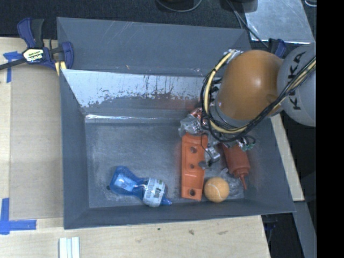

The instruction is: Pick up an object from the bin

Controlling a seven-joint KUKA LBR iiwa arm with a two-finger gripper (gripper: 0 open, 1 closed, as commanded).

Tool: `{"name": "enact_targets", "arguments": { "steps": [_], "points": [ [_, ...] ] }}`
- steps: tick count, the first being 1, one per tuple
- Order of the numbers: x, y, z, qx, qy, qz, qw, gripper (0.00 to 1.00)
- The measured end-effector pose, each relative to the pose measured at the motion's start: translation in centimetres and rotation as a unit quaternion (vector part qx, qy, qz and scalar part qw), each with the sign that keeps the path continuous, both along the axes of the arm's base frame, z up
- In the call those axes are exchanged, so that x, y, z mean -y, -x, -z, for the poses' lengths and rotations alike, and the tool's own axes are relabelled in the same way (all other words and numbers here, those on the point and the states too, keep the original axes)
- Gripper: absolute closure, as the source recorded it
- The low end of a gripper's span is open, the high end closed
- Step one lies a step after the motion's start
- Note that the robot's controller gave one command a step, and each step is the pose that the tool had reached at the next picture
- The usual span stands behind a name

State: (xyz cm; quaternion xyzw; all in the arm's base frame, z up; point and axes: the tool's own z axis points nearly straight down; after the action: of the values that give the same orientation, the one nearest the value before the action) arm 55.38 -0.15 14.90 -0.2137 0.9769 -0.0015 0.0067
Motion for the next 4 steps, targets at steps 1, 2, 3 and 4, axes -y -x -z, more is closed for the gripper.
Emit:
{"name": "enact_targets", "arguments": {
  "steps": [1,2,3,4],
  "points": [
    [4.6,1.1,4.2,-0.0057,-0.001,0.038,0.9993,0.0],
    [0.9,-4.7,3.4,0.0049,0.0,-0.063,0.998,0.0],
    [0.8,-7.0,7.2,-0.0046,0.0,-0.021,0.9998,1.0],
    [0.8,-7.0,7.2,-0.0046,0.0,-0.021,0.9998,1.0]
  ]
}}
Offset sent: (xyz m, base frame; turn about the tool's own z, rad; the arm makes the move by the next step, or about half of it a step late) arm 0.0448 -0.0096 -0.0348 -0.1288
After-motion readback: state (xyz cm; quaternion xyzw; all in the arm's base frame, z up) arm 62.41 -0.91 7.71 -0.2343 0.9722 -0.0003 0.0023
